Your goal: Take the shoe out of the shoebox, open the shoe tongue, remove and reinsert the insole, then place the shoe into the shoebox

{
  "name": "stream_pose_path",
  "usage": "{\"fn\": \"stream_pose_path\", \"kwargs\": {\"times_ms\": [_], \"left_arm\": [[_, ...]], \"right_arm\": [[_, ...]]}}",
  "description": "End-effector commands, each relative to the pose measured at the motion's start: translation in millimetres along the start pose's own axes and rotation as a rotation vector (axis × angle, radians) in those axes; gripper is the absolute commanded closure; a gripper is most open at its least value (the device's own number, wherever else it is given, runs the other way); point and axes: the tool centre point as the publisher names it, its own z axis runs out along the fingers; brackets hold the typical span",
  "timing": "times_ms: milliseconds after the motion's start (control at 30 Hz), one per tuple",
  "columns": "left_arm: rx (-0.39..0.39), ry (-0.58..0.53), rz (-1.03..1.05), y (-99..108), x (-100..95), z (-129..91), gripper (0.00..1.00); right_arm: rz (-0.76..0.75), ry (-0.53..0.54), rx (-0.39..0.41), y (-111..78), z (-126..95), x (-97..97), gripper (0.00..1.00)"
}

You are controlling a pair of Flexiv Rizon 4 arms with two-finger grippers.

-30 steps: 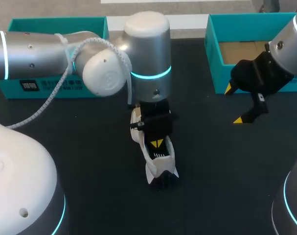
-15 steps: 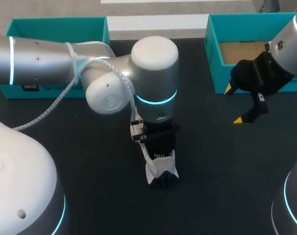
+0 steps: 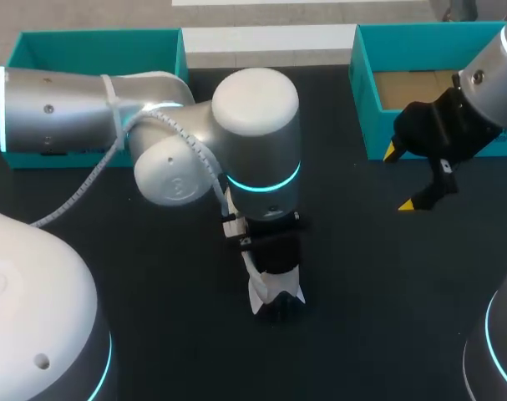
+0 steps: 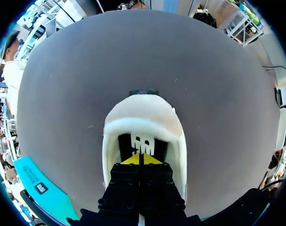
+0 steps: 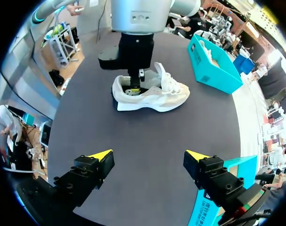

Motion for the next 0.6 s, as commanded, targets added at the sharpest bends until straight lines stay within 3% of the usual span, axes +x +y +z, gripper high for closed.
{"fn": "stream_pose_path", "kwargs": {"times_ms": [33, 167, 267, 433, 600], "left_arm": [[-0.027, 0.005, 0.005, -6, -8.6, 24, 1.00], [-0.058, 0.015, 0.014, -7, -8.4, 27, 1.00], [-0.087, 0.011, 0.027, -5, -7.0, 17, 1.00], [-0.084, -0.022, 0.009, 1, -9.1, -4, 1.00], [-0.067, -0.014, 0.042, -9, -16.0, 1, 1.00]], "right_arm": [[0.001, 0.000, 0.003, 0.4, 1, -0.4, 0.00], [0.001, 0.000, 0.003, 0.4, 1, -0.4, 0.00], [0.001, 0.000, 0.003, 0.4, 1, -0.4, 0.00], [0.001, 0.000, 0.003, 0.4, 1, -0.4, 0.00], [0.001, 0.000, 0.003, 0.4, 1, -0.4, 0.00]]}}
